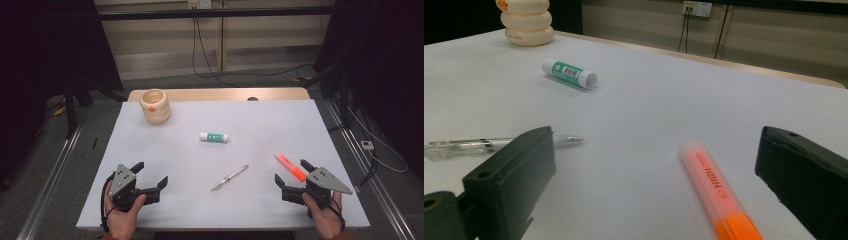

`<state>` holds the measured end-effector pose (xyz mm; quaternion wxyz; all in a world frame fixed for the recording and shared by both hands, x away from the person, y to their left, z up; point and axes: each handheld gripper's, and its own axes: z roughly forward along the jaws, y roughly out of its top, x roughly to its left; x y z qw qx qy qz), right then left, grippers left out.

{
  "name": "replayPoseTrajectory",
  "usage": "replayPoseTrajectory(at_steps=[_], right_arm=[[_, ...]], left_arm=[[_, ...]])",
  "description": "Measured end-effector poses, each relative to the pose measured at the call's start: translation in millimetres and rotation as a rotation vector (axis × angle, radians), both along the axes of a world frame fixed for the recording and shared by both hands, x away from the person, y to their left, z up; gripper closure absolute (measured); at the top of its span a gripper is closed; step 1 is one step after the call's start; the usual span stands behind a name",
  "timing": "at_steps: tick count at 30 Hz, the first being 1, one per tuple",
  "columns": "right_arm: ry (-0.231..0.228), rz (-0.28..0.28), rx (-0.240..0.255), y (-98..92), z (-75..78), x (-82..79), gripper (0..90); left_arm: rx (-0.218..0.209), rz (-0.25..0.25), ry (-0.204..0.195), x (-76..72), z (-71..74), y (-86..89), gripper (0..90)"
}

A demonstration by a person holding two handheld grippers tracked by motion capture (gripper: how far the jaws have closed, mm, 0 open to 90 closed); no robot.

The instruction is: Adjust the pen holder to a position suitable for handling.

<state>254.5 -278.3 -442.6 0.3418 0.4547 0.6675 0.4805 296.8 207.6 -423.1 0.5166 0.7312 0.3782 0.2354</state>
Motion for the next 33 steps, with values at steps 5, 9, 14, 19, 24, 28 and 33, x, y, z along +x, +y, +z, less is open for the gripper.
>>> replayPoseTrajectory(at_steps=[5, 9, 14, 19, 24, 28, 33], right_arm=[[0.004, 0.001, 0.01, -1.0, -0.5, 0.7, 2.8], [0.007, 0.003, 0.013, -0.7, -0.6, 0.5, 2.8], [0.005, 0.006, 0.012, 0.2, 0.0, -0.3, 2.7], [0.008, 0.004, 0.009, 1.7, 0.1, 0.1, 2.8], [0.009, 0.006, 0.009, 1.4, -0.3, 0.5, 2.8], [0.008, 0.006, 0.012, 1.0, 0.0, -0.1, 2.8], [0.007, 0.01, 0.009, 1.4, 0.0, -0.2, 2.8]], left_arm=[[0.003, -0.012, 0.028, 4.3, 0.1, -2.4, 6.7], [0.0, -0.025, 0.045, 6.8, -0.1, -4.9, 6.6], [0.008, -0.034, 0.061, 12.3, 0.5, -7.7, 6.6], [-0.006, -0.033, 0.085, 22.2, 2.8, -7.2, 6.6], [-0.006, -0.025, 0.084, 29.3, 6.5, -5.3, 6.3], [-0.012, -0.004, 0.085, 39.8, 11.9, -4.1, 5.9], [0.016, 0.031, 0.064, 52.2, 16.3, -3.5, 5.5]])
